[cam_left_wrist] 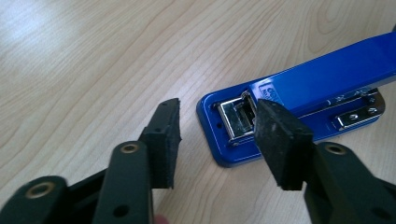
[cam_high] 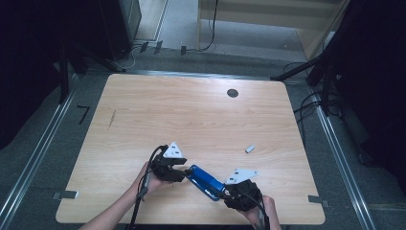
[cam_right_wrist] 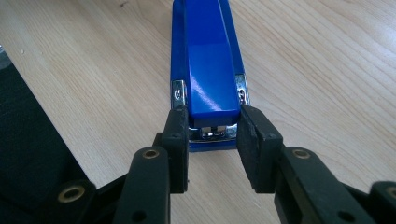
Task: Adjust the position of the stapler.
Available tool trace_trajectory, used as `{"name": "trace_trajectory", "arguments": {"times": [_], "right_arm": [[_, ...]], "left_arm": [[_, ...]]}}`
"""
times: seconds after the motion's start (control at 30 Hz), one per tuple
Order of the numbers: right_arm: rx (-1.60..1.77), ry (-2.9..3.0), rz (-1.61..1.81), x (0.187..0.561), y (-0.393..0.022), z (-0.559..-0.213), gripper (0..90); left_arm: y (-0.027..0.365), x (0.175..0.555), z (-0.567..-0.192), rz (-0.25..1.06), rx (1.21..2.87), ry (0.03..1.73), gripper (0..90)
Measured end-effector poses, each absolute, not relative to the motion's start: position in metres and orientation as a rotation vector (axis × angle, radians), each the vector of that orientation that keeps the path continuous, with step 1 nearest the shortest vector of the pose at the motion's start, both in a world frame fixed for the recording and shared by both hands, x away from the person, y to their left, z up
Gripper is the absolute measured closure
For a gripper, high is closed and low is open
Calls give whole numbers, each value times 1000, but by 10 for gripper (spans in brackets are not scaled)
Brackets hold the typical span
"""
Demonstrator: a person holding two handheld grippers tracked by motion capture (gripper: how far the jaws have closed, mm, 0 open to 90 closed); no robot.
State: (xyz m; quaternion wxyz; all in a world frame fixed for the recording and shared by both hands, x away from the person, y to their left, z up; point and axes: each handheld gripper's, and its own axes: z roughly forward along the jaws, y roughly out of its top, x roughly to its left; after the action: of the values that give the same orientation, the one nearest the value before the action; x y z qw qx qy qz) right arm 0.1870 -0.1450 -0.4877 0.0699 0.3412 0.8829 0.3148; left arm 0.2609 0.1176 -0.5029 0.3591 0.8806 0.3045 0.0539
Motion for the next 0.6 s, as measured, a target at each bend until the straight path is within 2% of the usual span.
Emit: {"name": "trace_trajectory", "arguments": {"times": [0.1,0.3,0.6], "right_arm": [[1009,2668,944,188,-146,-487,670],[975,2682,947,190,-147,-487,670],[962,2680,928,192,-149,-486,669]], "left_arm": [[116,260,-502,116,2277,748,419],[104,254,-505,107,2319,663,346],[88,254,-513,96,2351,585,284]]}}
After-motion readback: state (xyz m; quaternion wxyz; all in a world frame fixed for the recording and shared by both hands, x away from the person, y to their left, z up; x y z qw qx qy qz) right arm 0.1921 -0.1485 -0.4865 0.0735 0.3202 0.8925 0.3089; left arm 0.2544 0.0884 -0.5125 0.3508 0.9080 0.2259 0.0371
